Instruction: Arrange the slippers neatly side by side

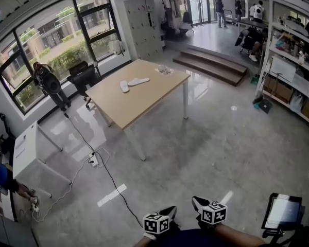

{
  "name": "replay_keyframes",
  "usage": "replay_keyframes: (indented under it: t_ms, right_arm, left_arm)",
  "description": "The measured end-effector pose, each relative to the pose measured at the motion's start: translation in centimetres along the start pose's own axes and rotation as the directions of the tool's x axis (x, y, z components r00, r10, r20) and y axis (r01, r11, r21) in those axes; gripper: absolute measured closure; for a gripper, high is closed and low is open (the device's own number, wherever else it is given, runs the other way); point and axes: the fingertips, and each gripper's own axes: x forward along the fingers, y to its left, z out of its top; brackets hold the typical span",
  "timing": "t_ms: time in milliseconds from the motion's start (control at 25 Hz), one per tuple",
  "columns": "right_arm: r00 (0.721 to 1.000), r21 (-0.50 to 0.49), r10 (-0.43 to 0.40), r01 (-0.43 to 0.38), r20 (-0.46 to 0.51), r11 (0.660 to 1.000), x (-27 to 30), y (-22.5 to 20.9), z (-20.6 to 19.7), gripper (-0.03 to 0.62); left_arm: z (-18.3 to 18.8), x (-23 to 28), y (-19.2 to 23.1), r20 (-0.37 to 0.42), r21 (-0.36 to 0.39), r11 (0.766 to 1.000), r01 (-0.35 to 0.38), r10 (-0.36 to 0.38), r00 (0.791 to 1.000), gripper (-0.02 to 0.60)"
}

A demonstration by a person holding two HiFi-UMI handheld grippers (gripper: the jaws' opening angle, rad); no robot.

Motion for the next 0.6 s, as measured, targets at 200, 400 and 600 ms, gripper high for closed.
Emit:
replay_keyframes:
  t_ms: [200,400,600]
  right_arm:
    - [1.000,-0.030,-0.010,0.010,-0.004,1.000,3.7,1.0,2.9,0.583]
    - [1.000,-0.050,-0.021,0.020,-0.021,0.999,8.1,2.3,5.1,0.583]
    - [0.998,-0.091,-0.008,0.003,-0.057,0.996,12.0,3.9,6.1,0.583]
  left_arm:
    - [3.4,0.3,3.1,0.010,-0.010,1.000,0.024,-0.024,1.000,0.578]
    - [6.4,-0.2,7.3,0.036,-0.040,0.999,0.032,-0.031,0.999,0.578]
    - [8.1,-0.6,11.1,0.064,-0.081,0.996,0.031,-0.026,0.998,0.578]
